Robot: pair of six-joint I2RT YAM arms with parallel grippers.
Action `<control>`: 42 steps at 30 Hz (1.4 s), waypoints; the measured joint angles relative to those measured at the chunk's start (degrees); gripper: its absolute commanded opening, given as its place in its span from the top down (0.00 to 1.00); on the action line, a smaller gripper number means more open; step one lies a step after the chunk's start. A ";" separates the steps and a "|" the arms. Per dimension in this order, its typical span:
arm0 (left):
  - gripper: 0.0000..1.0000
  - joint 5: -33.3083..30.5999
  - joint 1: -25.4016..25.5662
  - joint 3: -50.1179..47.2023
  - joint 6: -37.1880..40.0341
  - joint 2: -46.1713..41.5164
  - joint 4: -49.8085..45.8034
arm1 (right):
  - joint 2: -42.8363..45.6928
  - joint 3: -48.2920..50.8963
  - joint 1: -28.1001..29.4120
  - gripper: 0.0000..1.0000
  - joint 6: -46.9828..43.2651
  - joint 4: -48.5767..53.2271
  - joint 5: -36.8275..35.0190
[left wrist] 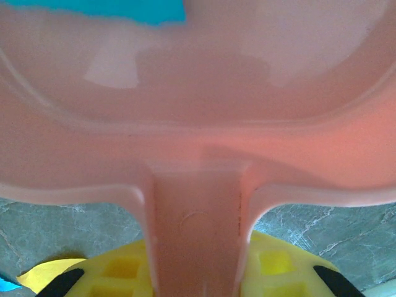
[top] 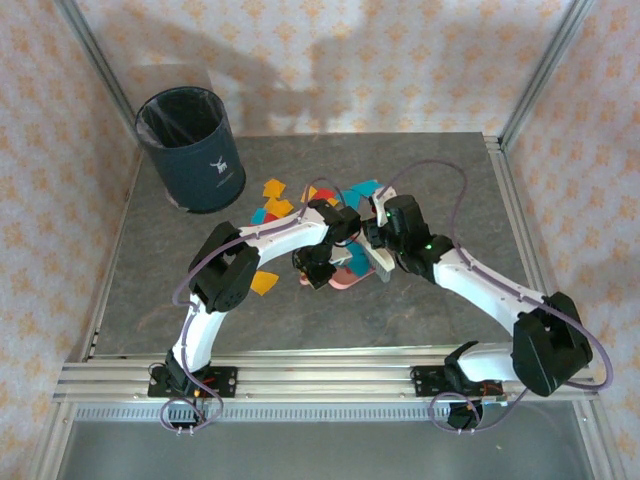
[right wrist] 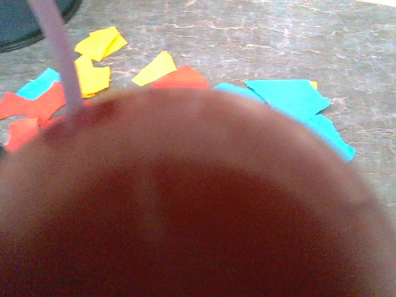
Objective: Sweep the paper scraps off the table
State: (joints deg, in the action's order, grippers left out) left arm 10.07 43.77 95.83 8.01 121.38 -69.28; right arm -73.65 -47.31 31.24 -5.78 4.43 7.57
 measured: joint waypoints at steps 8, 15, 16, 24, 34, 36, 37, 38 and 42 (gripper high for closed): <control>1.00 0.66 0.00 -0.07 0.07 0.00 0.22 | 4.04 1.25 0.00 1.00 0.20 2.47 2.05; 1.00 1.44 0.00 -1.44 0.66 -0.15 1.29 | 7.61 2.58 0.00 1.00 1.40 3.30 -3.10; 1.00 1.49 0.00 -1.55 0.68 -0.17 1.27 | 8.20 2.89 0.00 1.00 1.70 3.30 -4.50; 1.00 1.99 0.07 -4.20 1.11 -2.40 1.62 | 9.29 3.72 0.00 1.00 2.84 3.87 -12.22; 1.00 4.02 0.11 -6.23 1.09 -3.48 1.90 | 7.91 3.69 0.00 1.00 2.75 5.11 -4.02; 1.00 4.20 0.11 -6.60 1.09 -4.17 2.12 | 7.93 3.58 0.00 1.00 2.78 5.35 -2.01; 1.00 4.31 0.11 -6.95 1.07 -4.74 2.34 | 8.02 3.56 0.00 1.00 2.80 5.46 -1.25; 1.00 4.31 0.11 -7.28 1.07 -5.33 2.54 | 8.26 3.56 0.00 1.00 2.84 5.62 -0.68; 1.00 4.28 0.15 -8.61 1.07 -7.87 2.97 | 10.93 3.61 0.11 1.00 3.67 6.32 -2.19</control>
State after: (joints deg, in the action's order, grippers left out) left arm 14.35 43.92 87.22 9.08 113.51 -66.30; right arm -62.72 -43.70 31.35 -2.11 10.74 5.39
